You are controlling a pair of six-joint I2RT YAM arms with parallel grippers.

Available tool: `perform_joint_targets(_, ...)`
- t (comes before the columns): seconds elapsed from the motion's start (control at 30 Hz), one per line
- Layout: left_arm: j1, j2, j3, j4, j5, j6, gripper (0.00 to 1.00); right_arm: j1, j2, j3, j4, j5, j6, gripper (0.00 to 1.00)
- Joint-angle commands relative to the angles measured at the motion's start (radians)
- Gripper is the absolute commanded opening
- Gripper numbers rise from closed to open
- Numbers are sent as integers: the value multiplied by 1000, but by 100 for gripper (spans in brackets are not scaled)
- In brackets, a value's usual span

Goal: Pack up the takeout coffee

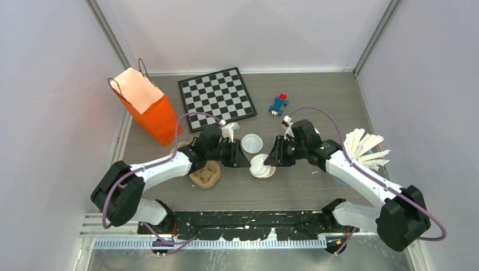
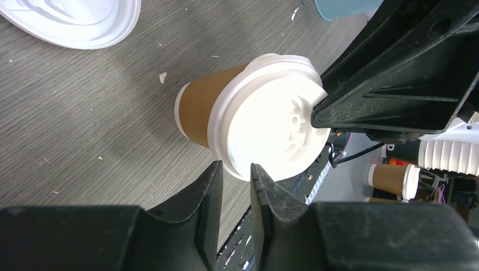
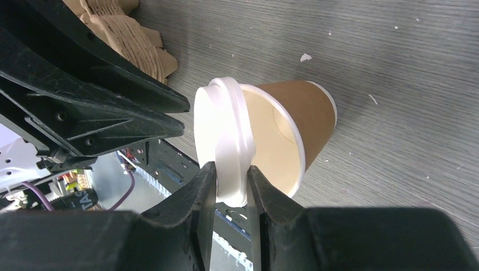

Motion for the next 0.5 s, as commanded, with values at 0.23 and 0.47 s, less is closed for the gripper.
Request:
perform_joint_targets(0.23,-2,-57,50,1,-13,3,42,-5,-51,36,2,0,-18,29)
perform_joint_targets(0.47,-2,-82,53,-30,-28,17,50,-10,-71,34,18,-24,-14,29)
